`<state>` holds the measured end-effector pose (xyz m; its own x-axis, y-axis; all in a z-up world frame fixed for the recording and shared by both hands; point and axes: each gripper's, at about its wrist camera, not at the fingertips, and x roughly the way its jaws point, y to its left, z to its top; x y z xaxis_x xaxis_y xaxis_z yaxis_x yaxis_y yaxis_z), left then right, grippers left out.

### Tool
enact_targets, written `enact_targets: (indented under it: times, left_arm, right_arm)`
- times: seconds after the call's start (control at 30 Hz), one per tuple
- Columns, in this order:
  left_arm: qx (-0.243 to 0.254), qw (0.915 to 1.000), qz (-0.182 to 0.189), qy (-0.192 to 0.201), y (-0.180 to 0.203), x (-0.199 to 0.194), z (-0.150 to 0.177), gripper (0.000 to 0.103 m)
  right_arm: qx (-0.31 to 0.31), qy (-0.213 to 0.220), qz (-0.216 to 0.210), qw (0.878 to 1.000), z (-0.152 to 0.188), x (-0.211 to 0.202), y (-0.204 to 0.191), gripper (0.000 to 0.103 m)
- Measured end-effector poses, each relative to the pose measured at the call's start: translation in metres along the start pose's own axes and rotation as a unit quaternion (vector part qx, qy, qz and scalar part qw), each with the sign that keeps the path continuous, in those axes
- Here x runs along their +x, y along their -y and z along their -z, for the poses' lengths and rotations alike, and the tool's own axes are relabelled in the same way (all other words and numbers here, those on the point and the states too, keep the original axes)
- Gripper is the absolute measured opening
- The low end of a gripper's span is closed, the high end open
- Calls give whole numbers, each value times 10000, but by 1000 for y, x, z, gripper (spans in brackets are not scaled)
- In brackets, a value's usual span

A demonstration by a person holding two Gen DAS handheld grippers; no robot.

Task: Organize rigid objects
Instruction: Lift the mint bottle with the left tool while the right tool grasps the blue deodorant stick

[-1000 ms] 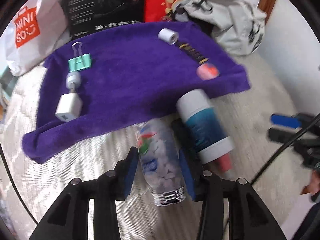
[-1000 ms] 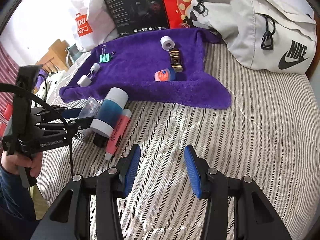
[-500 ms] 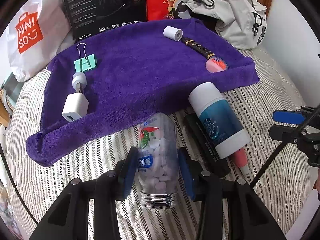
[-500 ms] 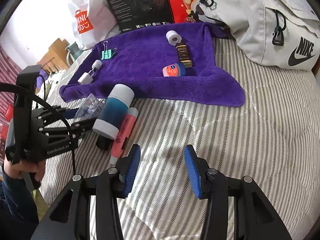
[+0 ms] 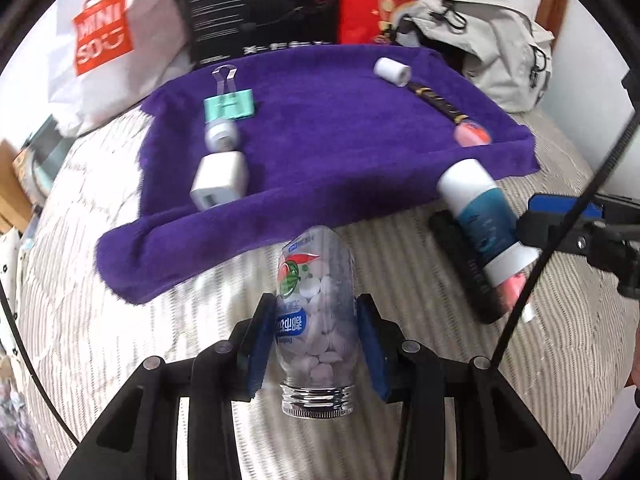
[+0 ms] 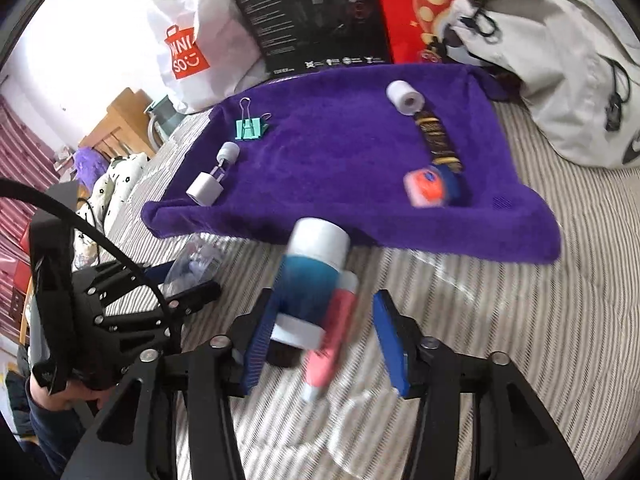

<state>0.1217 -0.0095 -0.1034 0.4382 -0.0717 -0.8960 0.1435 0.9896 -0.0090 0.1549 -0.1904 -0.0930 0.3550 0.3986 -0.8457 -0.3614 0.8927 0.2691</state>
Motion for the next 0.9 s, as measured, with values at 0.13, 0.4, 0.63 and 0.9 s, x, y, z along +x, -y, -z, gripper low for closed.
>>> enact_targets:
  times: [0.13,0.4,0.63,0.9]
  left_arm:
    - [-121,9998,122,41,-11,-2,5,39]
    - [-169,9995,218,121,-13,-3,7,39]
    - [-170,9994,250,150,-14,-5,11,39]
    - [-125,9997,180,138,-11,-4,11,39]
  right_arm:
    - [53,-132,71,9999,-7,13,-10,52]
    - [64,-215,439,9988,-6,30,-14,51]
    - [-167,-204,364,9990,-3,21,-6,36]
    - [-162,-229,798,9964,15,2,20,36]
